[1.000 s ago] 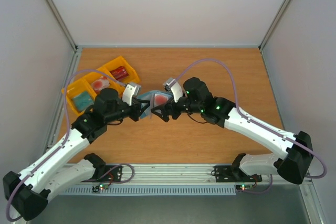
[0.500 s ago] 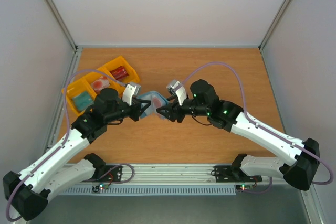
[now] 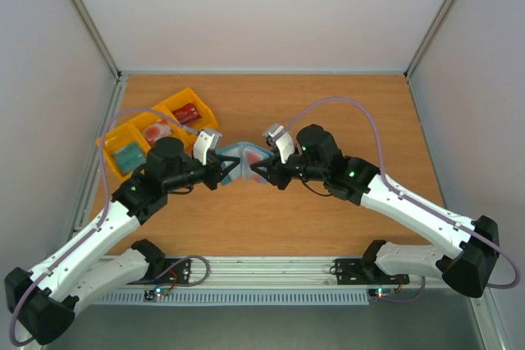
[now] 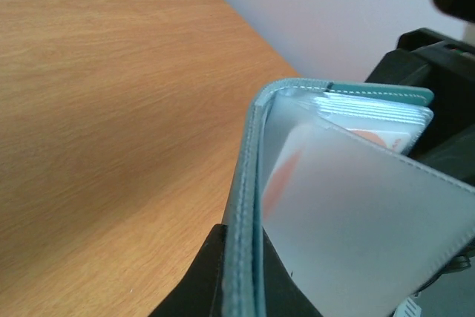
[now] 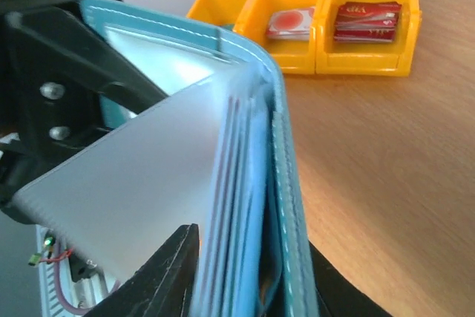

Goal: Take the credit cards out of the card holder

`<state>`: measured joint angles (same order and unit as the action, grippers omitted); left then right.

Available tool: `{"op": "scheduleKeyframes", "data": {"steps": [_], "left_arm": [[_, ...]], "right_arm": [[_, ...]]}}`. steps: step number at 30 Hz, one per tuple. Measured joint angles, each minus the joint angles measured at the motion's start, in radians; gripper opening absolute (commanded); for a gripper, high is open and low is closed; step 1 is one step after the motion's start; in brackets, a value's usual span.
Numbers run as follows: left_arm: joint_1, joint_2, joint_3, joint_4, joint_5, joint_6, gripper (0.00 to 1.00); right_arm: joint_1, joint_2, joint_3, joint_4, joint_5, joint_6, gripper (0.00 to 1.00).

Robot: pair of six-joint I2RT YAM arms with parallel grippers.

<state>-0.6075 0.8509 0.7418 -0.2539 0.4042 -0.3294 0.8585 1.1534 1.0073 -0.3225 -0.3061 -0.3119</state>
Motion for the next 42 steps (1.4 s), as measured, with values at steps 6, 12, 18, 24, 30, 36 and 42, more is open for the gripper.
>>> {"op": "scheduleKeyframes", "data": {"steps": [6, 12, 18, 24, 30, 36, 42], "left_arm": [[0.0, 0.0, -0.01, 0.023, 0.01, -0.006, 0.09], [-0.003, -0.003, -0.016, 0.004, -0.079, -0.014, 0.55], [-0.003, -0.016, -0.019, -0.003, -0.109, 0.033, 0.5], [-0.005, -0.014, -0.07, 0.196, 0.121, -0.002, 0.45], [-0.036, 0.053, -0.115, 0.357, 0.218, -0.141, 0.44], [-0.04, 0.067, -0.146, 0.377, 0.189, -0.208, 0.36], [-0.009, 0.045, -0.188, 0.371, 0.156, -0.249, 0.34]], "right_arm": [[0.0, 0.041, 0.005, -0.003, 0.031, 0.021, 0.01], [-0.014, 0.047, 0.075, -0.148, 0.172, 0.036, 0.01], [-0.139, 0.195, 0.272, -0.502, 0.582, 0.108, 0.01], [-0.145, 0.311, 0.324, -0.658, 0.545, 0.137, 0.01], [-0.129, 0.321, 0.35, -0.574, 0.227, 0.135, 0.01], [-0.123, 0.249, 0.29, -0.429, -0.041, 0.103, 0.01], [-0.126, 0.101, 0.205, -0.357, -0.232, 0.013, 0.01]]}}
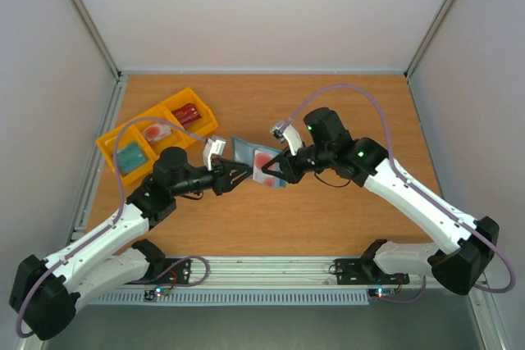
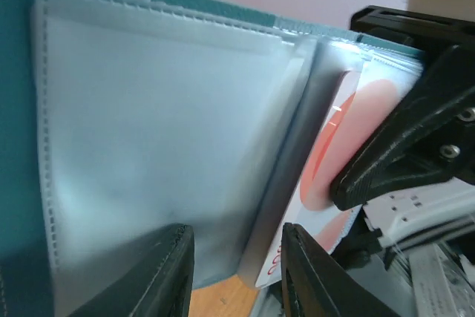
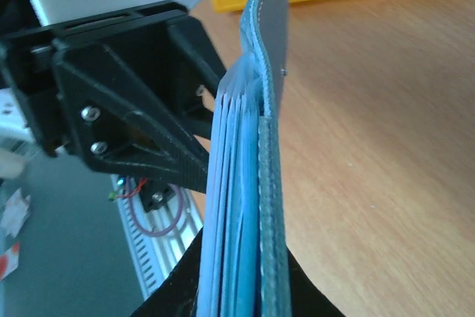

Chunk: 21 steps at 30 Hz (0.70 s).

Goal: Take the credit cards out of the card holder

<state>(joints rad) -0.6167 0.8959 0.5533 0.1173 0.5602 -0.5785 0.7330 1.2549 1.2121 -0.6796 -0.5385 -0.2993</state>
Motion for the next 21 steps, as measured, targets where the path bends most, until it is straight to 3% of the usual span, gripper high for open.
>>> {"op": "scheduleKeyframes", "data": {"steps": [13, 21], "left_arm": [[-0.008, -0.018, 0.01, 0.056, 0.224, 0.146, 0.19], [-0.006, -0.017, 0.028, 0.043, 0.261, 0.18, 0.35]], "right_arm": [[-0.022, -0.057, -0.06, 0.047, -0.215, -0.109, 0.01], [-0.028, -0.056, -0.06, 0.049, -0.248, -0.165, 0.01]]}}
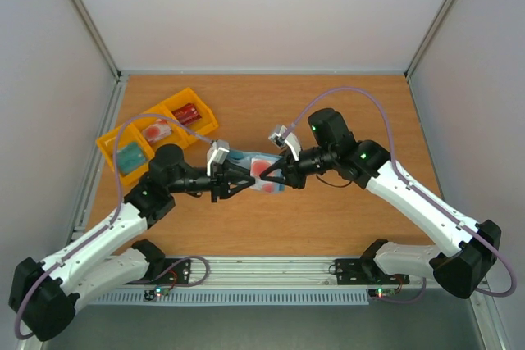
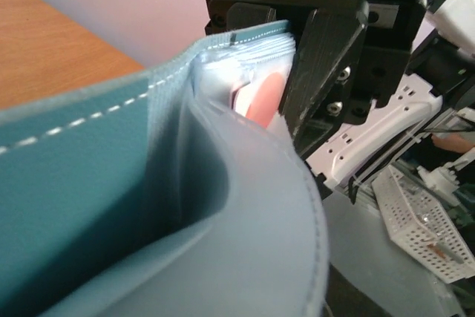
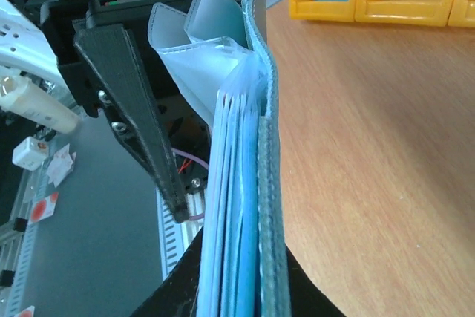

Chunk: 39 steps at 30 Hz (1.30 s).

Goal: Take the credit cards out of the card holder

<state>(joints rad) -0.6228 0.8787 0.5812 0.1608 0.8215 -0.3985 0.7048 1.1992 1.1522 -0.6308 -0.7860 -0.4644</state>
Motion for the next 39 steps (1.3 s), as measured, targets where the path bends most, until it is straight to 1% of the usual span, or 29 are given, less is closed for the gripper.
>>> {"op": "scheduleKeyframes", "data": {"steps": [2, 6, 9, 12, 17, 22, 25, 28, 30, 35, 37, 39], "left_arm": [[0.01, 0.0, 0.014, -0.01, 0.014, -0.008, 0.4], [0.06, 0.002, 0.069, -0.032, 0.063, -0.056, 0.43], [0.069, -0.003, 0.118, -0.037, 0.066, -0.066, 0.46], [0.08, -0.004, 0.124, -0.046, 0.031, -0.076, 0.48], [0.087, -0.005, 0.124, -0.054, -0.047, -0.104, 0.47], [0.075, -0.005, 0.129, -0.061, -0.085, -0.107, 0.48], [0.07, -0.005, 0.129, -0.069, -0.111, -0.117, 0.47], [0.067, -0.005, 0.129, -0.076, -0.134, -0.146, 0.43], [0.066, -0.005, 0.129, -0.081, -0.123, -0.159, 0.39], [0.06, -0.012, 0.127, -0.076, -0.011, -0.118, 0.38], [0.061, -0.014, 0.127, -0.064, 0.034, -0.087, 0.36], [0.066, -0.014, 0.127, -0.061, 0.063, -0.061, 0.32]], "right_arm": [[-0.001, 0.0, 0.0, 0.011, 0.001, -0.013, 0.01], [-0.009, 0.002, 0.002, 0.053, 0.01, -0.016, 0.01], [-0.015, 0.023, 0.012, 0.065, 0.012, 0.001, 0.01], [-0.016, 0.063, 0.06, 0.047, 0.042, 0.029, 0.01], [-0.014, 0.125, 0.133, 0.002, 0.114, 0.071, 0.01], [-0.008, 0.133, 0.156, -0.022, 0.144, 0.098, 0.01], [-0.008, 0.133, 0.156, -0.021, 0.14, 0.101, 0.01], [-0.01, 0.123, 0.138, 0.005, 0.111, 0.095, 0.01], [-0.013, 0.103, 0.105, 0.037, 0.075, 0.084, 0.01], [-0.025, 0.031, 0.025, 0.095, -0.03, 0.049, 0.01], [-0.026, 0.026, 0.024, 0.101, -0.058, 0.038, 0.01], [-0.029, 0.027, 0.024, 0.1, -0.083, 0.029, 0.01]]}}
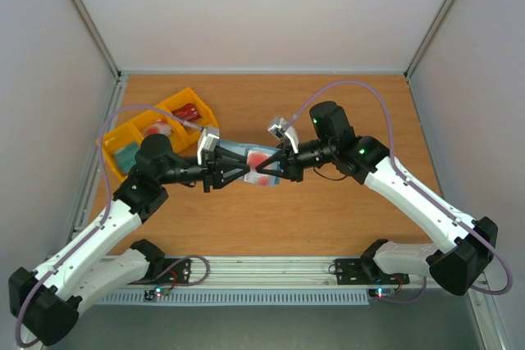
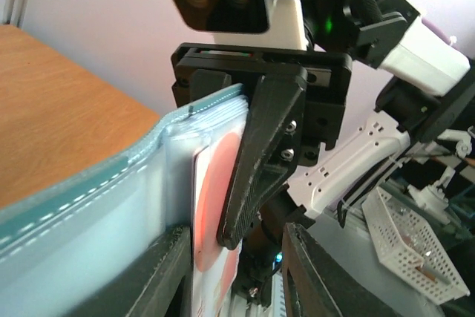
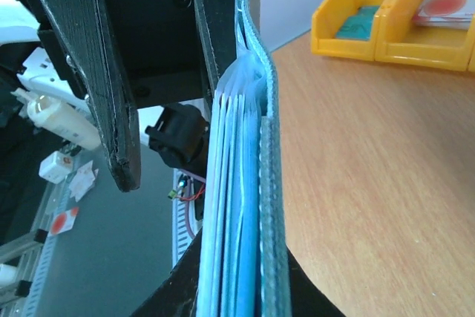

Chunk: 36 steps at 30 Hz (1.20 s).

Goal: Take the credit cards out of the card holder

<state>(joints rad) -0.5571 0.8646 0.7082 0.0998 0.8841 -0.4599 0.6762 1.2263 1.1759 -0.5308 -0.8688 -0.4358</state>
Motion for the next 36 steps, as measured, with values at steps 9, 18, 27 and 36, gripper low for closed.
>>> {"op": "scheduleKeyframes", "data": {"steps": [9, 18, 27, 36], "left_arm": [[0.007, 0.001, -0.002, -0.022, 0.029, 0.058, 0.28], [-0.002, 0.006, -0.002, -0.111, 0.041, 0.122, 0.3], [-0.015, 0.013, -0.004, -0.135, 0.028, 0.124, 0.12], [-0.023, 0.018, -0.021, -0.11, -0.002, 0.108, 0.0]], "right_arm": [[-0.004, 0.004, 0.0, -0.02, -0.05, -0.039, 0.01], [-0.005, 0.005, 0.0, -0.036, -0.053, -0.057, 0.01], [-0.008, 0.005, 0.0, -0.038, -0.057, -0.064, 0.01], [-0.01, 0.005, 0.001, -0.055, -0.069, -0.082, 0.07]]}}
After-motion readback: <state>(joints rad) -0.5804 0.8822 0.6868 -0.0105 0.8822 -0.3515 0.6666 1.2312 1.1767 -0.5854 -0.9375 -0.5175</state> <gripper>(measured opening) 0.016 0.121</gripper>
